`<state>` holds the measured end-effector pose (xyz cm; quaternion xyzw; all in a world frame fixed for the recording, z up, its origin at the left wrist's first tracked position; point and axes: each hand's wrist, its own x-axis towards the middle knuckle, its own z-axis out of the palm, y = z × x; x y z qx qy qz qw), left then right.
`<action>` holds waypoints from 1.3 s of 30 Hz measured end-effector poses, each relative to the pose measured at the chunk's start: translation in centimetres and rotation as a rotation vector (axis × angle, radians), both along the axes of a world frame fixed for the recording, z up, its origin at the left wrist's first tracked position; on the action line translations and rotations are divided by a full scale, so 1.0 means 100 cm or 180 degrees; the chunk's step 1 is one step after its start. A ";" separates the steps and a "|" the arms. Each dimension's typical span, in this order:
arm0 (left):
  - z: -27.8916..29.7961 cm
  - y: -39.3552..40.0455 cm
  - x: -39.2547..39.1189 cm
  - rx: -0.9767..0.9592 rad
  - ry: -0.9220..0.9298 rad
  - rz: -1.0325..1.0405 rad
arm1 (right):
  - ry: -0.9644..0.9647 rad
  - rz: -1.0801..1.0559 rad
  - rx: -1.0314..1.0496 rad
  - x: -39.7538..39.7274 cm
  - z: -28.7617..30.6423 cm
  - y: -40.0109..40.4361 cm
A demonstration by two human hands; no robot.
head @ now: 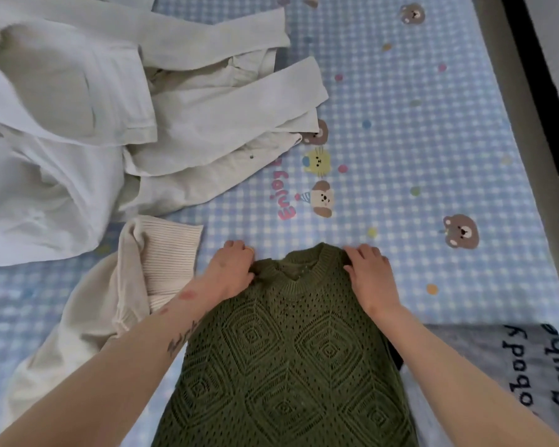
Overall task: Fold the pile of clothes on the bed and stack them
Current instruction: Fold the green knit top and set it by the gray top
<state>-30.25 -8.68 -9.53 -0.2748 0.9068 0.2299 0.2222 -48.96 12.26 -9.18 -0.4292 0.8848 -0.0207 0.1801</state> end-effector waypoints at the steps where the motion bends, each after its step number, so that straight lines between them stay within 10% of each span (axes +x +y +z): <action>1: 0.002 -0.002 0.001 0.0176 0.0079 0.0103 | 0.0029 -0.0030 -0.0069 -0.001 -0.001 0.001; 10: 0.007 -0.060 -0.014 0.1597 0.0520 0.1780 | -0.0609 -0.0783 -0.0179 -0.059 -0.003 -0.001; 17: 0.038 -0.033 0.021 0.0928 0.1265 0.1843 | -0.1002 -0.0552 -0.0741 -0.047 0.041 0.020; 29: 0.084 0.084 0.203 -0.0208 0.0593 -0.1016 | -0.1603 0.0812 -0.0465 0.096 0.099 0.160; 39: 0.078 0.154 0.283 -0.0337 0.0411 -0.1199 | -0.1581 0.1211 -0.0164 0.168 0.110 0.238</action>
